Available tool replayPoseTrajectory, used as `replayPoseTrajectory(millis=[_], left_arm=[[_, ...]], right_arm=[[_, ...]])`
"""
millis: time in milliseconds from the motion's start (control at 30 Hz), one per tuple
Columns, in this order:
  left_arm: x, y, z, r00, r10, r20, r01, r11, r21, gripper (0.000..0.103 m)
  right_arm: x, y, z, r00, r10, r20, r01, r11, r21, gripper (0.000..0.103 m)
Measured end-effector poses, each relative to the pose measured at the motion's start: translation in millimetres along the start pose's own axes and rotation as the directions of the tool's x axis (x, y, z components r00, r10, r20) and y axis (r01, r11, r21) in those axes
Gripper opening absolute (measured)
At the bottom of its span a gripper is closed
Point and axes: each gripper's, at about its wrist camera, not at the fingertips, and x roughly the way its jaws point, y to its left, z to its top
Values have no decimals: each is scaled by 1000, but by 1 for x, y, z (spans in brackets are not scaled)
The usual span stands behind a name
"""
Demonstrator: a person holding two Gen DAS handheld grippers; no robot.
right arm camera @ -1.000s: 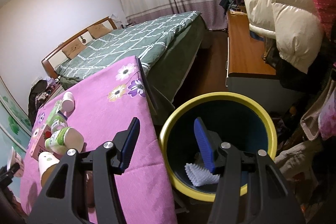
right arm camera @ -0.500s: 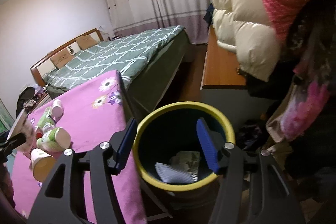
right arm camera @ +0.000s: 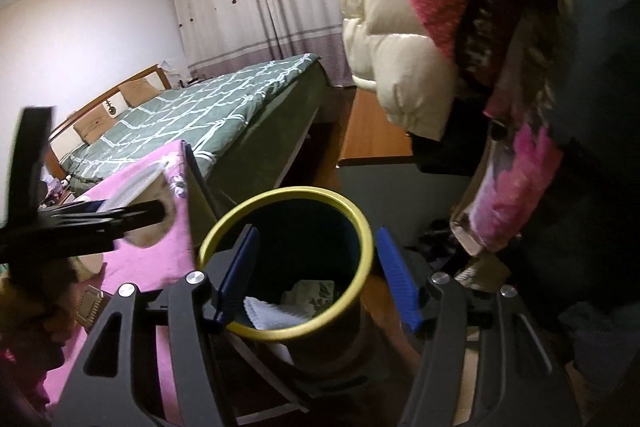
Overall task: Collect trash
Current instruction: 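Carry the bowl with the left tool over the bin and release it, then grasp the brown square container with the right tool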
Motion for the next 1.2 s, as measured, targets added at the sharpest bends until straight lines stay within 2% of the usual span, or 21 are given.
replayPoseTrajectory(millis=[100,233,333,467,533,567,633,700,733,767,833,933,1000,1033,1100,1200], left_arm=[[16,-5,0,1000,-5,-17,5,1000,-5,96],[6,4,-6,1000,-25,-7,25,998,-51,96],[-32,23,-13,999,-17,47,21,997,-71,97],[-106,65,-33,981,81,174,-61,991,-118,98],[-139,92,-48,962,161,219,-128,979,-158,98],[-158,109,-58,945,220,241,-177,966,-189,98],[-188,141,-80,907,328,262,-262,930,-256,98],[-217,182,-109,854,453,256,-357,868,-344,98],[-226,196,-120,834,490,252,-383,845,-374,98],[-235,214,-135,808,538,239,-417,810,-413,98],[-248,252,-163,770,611,183,-469,736,-488,98],[-257,308,-207,719,689,93,-520,621,-587,98],[-258,330,-227,695,717,61,-539,575,-616,98],[-255,346,-239,668,744,21,-565,526,-635,98],[-251,366,-256,658,753,-18,-576,487,-657,98],[-246,384,-272,663,747,-55,-565,451,-691,98]], right_arm=[[-1,-4,-2,1000,0,-1,0,1000,7,61],[1,-2,-4,1000,10,-8,-10,1000,1,61],[5,6,-5,1000,26,-18,-26,1000,-11,61],[17,30,-8,997,68,-46,-70,997,-44,62],[24,45,-9,993,99,-63,-103,993,-64,62],[29,59,-10,989,122,-78,-129,988,-82,62],[36,77,-11,983,154,-98,-165,981,-106,62],[41,105,-14,975,187,-123,-204,969,-141,62],[42,117,-16,972,196,-131,-215,964,-158,62],[44,134,-17,967,211,-143,-236,955,-182,62],[45,157,-20,960,233,-157,-262,943,-206,62],[45,182,-25,951,254,-175,-291,928,-233,62],[45,205,-28,941,278,-196,-322,912,-253,62],[44,210,-29,937,286,-202,-332,907,-259,62],[41,228,-35,926,308,-219,-363,885,-291,62],[40,245,-43,909,324,-262,-400,856,-328,64]])
